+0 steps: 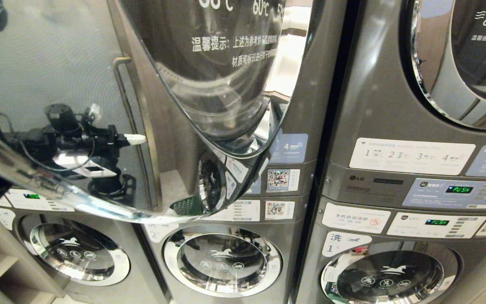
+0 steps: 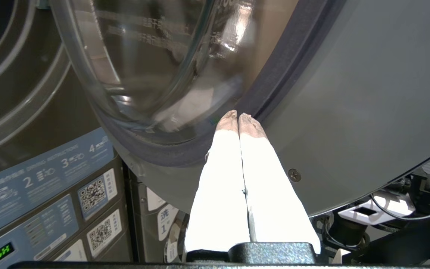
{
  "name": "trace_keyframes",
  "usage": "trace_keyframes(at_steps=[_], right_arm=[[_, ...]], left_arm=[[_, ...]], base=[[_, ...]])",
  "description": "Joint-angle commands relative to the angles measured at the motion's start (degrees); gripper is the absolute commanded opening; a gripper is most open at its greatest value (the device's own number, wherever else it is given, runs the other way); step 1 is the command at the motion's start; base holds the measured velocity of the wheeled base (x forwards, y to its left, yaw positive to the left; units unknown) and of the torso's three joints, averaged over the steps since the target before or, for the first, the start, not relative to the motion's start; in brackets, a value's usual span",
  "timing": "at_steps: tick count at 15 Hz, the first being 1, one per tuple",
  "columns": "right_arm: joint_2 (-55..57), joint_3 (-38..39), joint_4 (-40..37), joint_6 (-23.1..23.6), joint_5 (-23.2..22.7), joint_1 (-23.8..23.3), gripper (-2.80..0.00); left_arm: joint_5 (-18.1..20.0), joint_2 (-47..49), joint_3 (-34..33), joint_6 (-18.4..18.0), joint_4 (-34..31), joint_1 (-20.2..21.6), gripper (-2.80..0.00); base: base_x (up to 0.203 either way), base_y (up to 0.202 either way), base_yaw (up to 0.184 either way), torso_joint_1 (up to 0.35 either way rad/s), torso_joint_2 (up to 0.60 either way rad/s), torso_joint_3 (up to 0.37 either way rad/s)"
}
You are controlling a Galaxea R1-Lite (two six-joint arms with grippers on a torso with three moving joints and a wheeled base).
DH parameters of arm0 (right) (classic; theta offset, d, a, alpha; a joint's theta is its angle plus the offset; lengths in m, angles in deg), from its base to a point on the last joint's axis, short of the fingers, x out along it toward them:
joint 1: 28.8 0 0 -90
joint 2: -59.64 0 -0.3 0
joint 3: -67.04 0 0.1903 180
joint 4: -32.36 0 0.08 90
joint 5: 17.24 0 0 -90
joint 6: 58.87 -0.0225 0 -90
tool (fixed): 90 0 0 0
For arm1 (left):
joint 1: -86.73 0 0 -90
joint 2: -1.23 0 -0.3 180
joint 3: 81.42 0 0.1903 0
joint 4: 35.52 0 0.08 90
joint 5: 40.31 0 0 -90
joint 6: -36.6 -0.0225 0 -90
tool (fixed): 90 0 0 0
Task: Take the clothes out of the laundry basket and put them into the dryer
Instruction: Open the dryer
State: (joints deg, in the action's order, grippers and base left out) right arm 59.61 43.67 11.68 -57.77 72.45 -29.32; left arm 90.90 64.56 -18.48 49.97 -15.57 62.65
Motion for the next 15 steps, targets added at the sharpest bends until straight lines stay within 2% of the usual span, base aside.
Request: trace_keyframes(at_steps=[1, 8, 12, 15], right_arm=[[0.02, 0.96, 0.03, 0.04, -0.05, 0.0, -2.8], [0.02, 0.97, 0.03, 0.04, -0.05, 0.0, -2.8], [0.02, 0.88, 0.03, 0.04, -0.05, 0.0, -2.8], [0.02, 0.97, 0.03, 0.04, -0.05, 0.0, -2.8]], left_arm=[[0.19, 1.52, 0.54, -0.22, 0.27, -1.54, -2.8], [0.01, 3.78, 1.36, -2.42, 0.27, -6.0, -2.8], [-3.16, 6.28, 3.74, -2.62, 0.27, -11.14, -2.8], [-5.37, 8.23, 4.68, -4.72, 0.27, -14.28, -2.8]], base=[[0.0, 0.0, 0.0, 0.0, 0.0, 0.0], [0.0, 0.0, 0.0, 0.0, 0.0, 0.0], [0.0, 0.0, 0.0, 0.0, 0.0, 0.0], [0.0, 0.0, 0.0, 0.0, 0.0, 0.0]])
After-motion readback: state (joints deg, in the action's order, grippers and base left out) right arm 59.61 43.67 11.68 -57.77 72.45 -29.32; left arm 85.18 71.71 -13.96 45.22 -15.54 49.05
